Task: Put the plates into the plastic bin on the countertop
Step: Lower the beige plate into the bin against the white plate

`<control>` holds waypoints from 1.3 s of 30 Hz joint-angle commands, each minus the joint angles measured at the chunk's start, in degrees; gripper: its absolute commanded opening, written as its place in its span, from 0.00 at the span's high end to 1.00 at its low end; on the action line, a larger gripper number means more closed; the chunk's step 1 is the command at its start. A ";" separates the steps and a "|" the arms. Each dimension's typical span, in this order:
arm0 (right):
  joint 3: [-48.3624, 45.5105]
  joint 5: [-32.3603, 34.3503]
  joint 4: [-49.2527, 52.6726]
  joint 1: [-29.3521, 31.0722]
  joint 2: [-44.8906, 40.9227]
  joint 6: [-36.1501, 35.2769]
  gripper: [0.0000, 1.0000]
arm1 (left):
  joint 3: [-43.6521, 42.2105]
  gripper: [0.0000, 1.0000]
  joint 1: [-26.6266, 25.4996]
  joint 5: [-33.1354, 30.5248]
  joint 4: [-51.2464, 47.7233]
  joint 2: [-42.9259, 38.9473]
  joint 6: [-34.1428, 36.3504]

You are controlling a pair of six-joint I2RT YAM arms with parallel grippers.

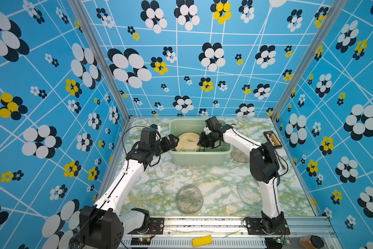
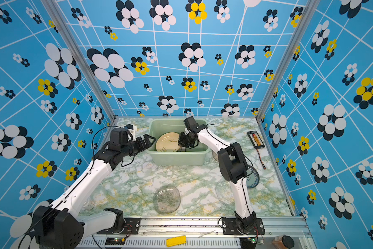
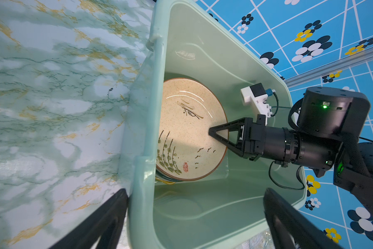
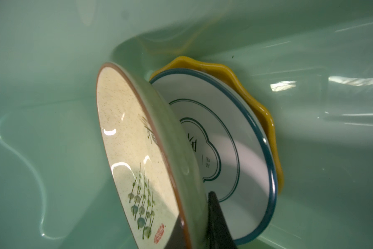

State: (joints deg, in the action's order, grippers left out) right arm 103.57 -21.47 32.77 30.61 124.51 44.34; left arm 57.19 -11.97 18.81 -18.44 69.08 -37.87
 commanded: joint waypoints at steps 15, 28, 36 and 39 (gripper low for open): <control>6.13 -1.01 1.79 -0.28 3.46 -1.53 0.75 | 1.87 0.01 0.19 -0.26 0.24 0.62 0.25; 7.87 -0.11 4.48 -0.16 4.16 -2.41 0.55 | 2.37 0.01 0.19 -0.58 -0.28 0.11 0.46; 8.23 1.86 6.31 -0.24 3.52 -3.35 0.31 | 2.36 0.01 0.19 -0.70 -0.54 -0.30 0.55; 8.52 2.72 7.21 -0.22 2.95 -4.11 0.22 | 2.49 0.01 0.19 -0.90 -0.85 -0.67 0.81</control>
State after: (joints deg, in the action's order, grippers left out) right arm 110.32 -20.27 37.43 30.57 127.81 41.54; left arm 58.00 -11.97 18.39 -18.44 69.30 -37.89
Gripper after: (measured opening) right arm 0.757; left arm 0.992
